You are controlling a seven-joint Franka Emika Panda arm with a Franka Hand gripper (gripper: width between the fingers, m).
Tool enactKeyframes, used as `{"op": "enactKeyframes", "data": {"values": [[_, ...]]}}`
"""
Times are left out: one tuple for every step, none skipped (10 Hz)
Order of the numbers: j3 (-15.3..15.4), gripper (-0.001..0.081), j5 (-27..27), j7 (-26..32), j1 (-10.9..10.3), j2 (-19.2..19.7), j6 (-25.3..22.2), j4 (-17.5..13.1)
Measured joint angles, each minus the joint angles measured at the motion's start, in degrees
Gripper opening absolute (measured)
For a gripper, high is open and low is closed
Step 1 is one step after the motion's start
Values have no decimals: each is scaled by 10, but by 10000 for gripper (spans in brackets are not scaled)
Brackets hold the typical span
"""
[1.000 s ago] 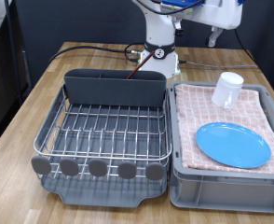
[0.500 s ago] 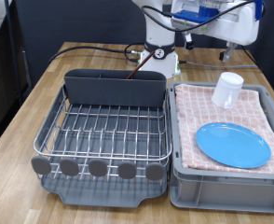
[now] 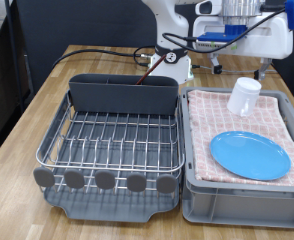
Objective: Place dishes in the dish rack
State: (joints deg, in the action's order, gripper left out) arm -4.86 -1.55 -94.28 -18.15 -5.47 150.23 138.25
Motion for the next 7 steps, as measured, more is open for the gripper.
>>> {"op": "enactKeyframes", "data": {"values": [[0,802,-29,32,-1,12,45,15],[0,802,-67,72,-4,24,82,27],[0,802,-99,99,-5,35,95,35],[0,802,-115,112,-5,41,101,36],[0,802,-112,110,-5,41,100,36],[0,802,-135,132,-5,41,101,36],[0,802,-183,179,-6,41,102,38]]}}
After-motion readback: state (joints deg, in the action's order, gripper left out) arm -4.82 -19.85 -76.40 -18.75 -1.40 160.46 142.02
